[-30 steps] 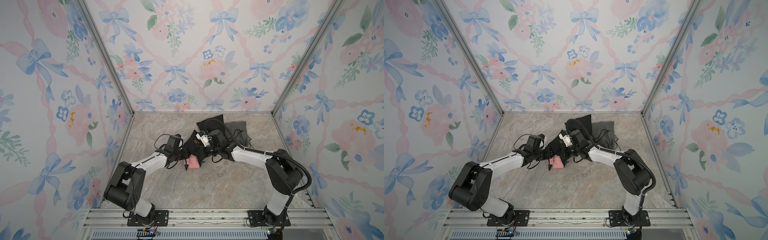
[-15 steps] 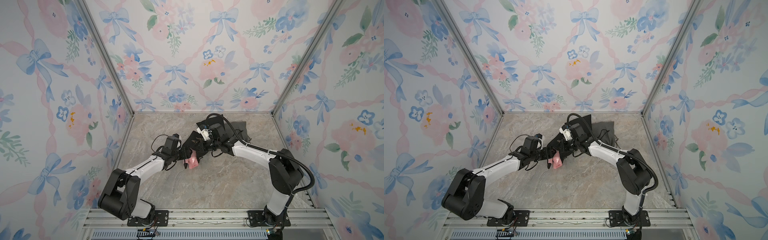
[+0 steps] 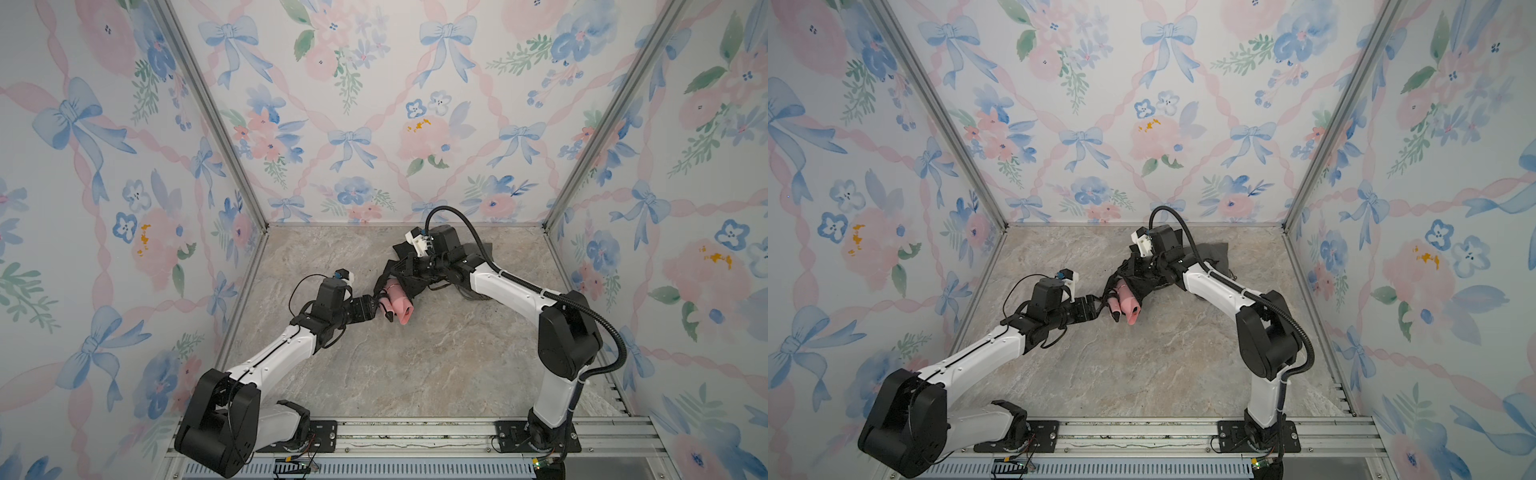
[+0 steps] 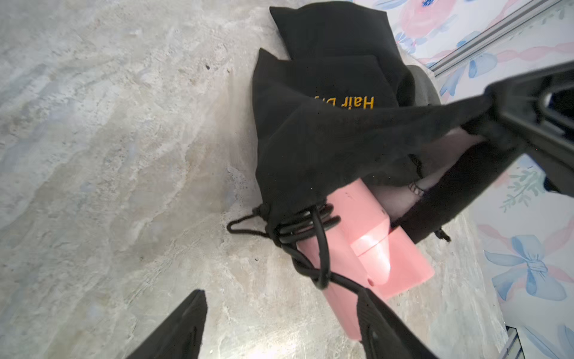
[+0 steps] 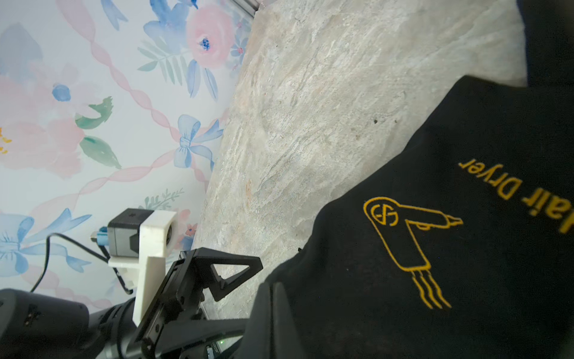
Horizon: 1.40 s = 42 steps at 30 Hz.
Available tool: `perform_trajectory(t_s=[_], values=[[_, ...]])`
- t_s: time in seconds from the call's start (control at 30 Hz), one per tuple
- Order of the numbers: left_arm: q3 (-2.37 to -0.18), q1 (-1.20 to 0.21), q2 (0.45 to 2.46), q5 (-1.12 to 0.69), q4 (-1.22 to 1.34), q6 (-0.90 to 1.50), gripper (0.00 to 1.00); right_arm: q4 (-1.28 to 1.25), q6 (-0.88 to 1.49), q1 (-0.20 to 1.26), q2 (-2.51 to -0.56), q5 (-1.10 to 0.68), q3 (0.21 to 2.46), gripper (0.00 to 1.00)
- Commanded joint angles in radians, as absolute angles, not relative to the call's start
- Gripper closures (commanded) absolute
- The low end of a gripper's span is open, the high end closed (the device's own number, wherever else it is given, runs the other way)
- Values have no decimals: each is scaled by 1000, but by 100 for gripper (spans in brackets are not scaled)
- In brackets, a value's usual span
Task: Pack away hair dryers
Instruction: Adjust the drawstring bag at the center of the board.
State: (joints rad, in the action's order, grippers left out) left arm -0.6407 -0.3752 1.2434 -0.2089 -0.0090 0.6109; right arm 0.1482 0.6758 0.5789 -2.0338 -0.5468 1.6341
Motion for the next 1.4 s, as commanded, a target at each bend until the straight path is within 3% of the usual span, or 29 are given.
perform_trajectory(t_s=[0.0, 0.7, 1.37], values=[[-628, -368, 1229, -197, -11, 601, 22, 115, 744, 555, -2069, -559, 1650, 100], [-562, -444, 1230, -88, 90, 641, 28, 37, 1049, 430, -2124, -539, 1710, 100], [-602, -488, 1455, -118, 368, 649, 28, -35, 1296, 402, -2094, -413, 1647, 100]])
